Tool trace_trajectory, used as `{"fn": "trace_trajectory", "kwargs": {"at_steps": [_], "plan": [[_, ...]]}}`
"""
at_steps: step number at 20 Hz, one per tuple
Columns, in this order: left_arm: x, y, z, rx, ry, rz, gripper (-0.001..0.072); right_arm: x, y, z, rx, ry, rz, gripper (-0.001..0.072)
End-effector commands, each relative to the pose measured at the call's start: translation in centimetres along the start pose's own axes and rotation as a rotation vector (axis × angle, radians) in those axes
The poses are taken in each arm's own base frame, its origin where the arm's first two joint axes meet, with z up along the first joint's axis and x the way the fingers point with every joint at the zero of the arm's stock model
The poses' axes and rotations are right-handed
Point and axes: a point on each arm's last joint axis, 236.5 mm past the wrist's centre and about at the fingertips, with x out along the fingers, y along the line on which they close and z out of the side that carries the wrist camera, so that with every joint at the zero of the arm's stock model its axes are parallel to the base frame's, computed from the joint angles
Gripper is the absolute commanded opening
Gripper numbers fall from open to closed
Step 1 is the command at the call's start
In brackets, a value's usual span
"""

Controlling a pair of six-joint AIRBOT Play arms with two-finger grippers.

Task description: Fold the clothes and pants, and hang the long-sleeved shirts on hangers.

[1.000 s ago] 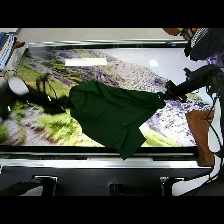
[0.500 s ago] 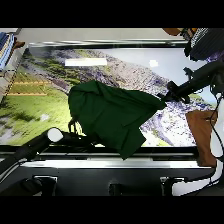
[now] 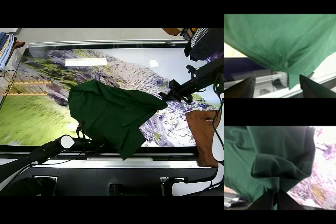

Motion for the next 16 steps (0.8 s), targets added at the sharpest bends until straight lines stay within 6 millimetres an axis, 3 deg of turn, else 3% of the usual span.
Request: {"fn": "trace_trajectory", "kwargs": {"at_steps": [1,5,7,8,9,10,13,15,16], "plan": [[1.1,-0.5,0.0,-0.013,-0.018,-0.008,0.0622,-0.1,0.0,-0.1,-0.001,0.002,-0.003,0.0034],[2.5,-1.0,0.4,-0.012,-0.01,0.007,0.0612,-0.1,-0.1,-0.6,-0.002,0.021,-0.005,0.0034],[3.1,-1.4,0.8,-0.012,-0.008,0.009,0.0572,-0.1,0.0,-0.7,-0.003,0.026,-0.006,0.0034],[3.3,-1.6,0.9,-0.005,-0.005,0.009,0.0363,-0.2,0.0,-0.8,-0.004,0.024,-0.007,0.0034],[3.4,-2.0,1.0,0.024,-0.006,0.004,0.0079,-0.4,0.0,-0.8,-0.007,0.019,-0.007,0.0034],[3.3,-2.5,1.2,0.055,-0.01,-0.005,0.0017,-0.6,0.2,-0.8,-0.013,0.013,-0.007,0.0034],[1.6,-5.3,2.4,0.144,-0.03,-0.066,0.0015,-1.9,0.9,-1.1,-0.044,-0.018,-0.005,0.0034],[-2.1,-8.5,4.5,0.23,-0.084,-0.147,0.0014,-3.6,1.8,-1.3,-0.083,-0.074,0.0,0.0034],[-5.3,-10.4,6.4,0.266,-0.144,-0.194,0.0013,-4.9,2.6,-1.2,-0.116,-0.129,0.003,0.0034]]}}
